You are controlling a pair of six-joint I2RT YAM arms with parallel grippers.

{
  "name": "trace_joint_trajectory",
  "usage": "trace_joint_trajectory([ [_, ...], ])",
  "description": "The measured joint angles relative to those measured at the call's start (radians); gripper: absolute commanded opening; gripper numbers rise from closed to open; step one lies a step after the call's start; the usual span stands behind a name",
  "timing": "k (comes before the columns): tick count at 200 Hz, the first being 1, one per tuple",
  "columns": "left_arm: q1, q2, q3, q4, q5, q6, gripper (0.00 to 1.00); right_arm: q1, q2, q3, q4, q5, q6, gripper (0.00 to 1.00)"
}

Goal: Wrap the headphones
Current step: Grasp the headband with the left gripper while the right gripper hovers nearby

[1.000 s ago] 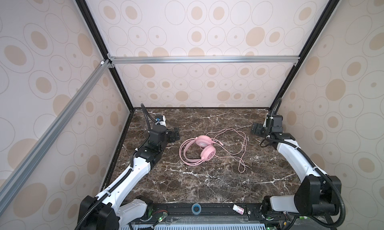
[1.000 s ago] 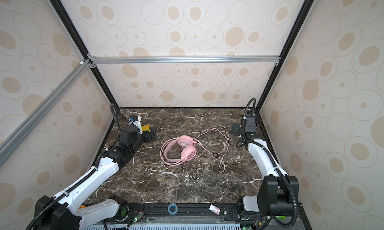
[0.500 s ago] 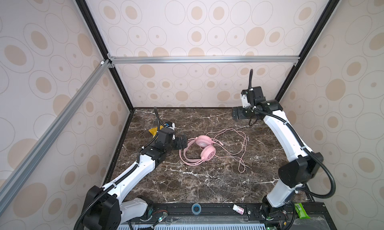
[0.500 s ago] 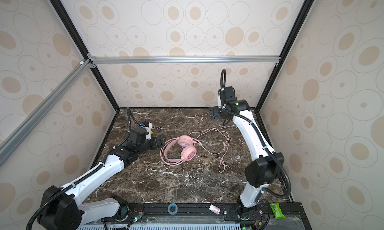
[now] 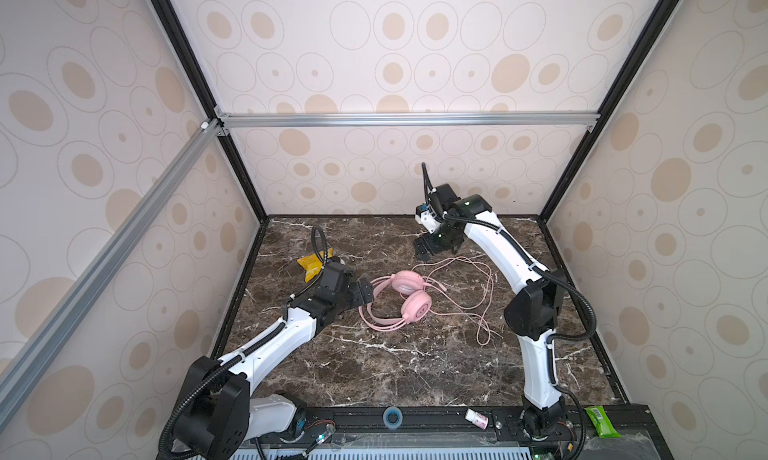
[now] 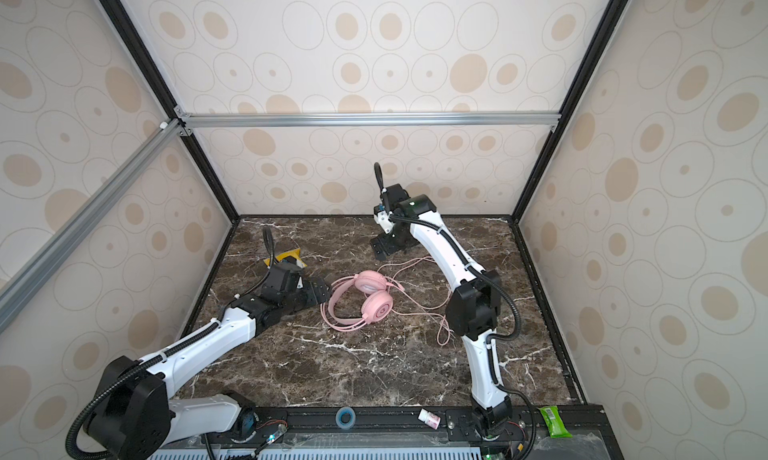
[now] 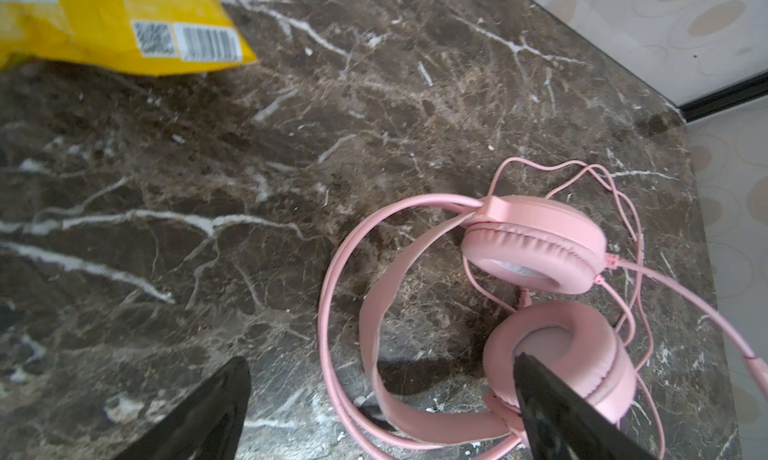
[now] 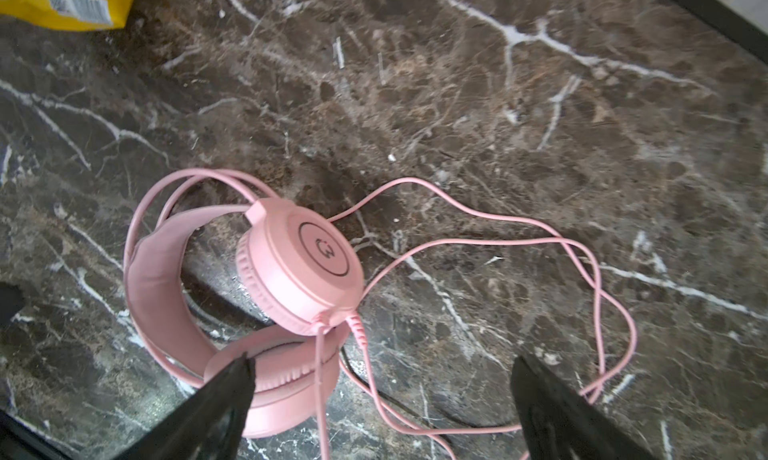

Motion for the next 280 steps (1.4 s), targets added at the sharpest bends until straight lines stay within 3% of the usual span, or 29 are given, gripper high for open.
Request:
trace_joint_trajectory([
  [60,0.005,-0.083,-0.096,-0.037,-0.005,-0.124,0.97,0.114,0.010,-0.130,0.091,-0.074,-0.027,0.94],
  [150,0.027,-0.081,-0.095,-0.062,0.027,-0.122,0.98,0.134,0.142,-0.005,0.127,0.024,-0.007,0.93],
  [197,0.028,0.082,-0.011,-0.069,0.058,-0.095,0.98,0.135,0.170,0.013,0.125,0.027,0.007,0.94],
  [247,0.028,0.298,0.172,-0.109,0.058,-0.036,0.98,0.080,0.166,0.014,0.143,-0.115,0.093,0.94],
  [280,0.027,0.396,0.256,-0.167,0.032,-0.003,0.98,0.041,0.135,0.014,0.141,-0.129,0.104,0.95],
])
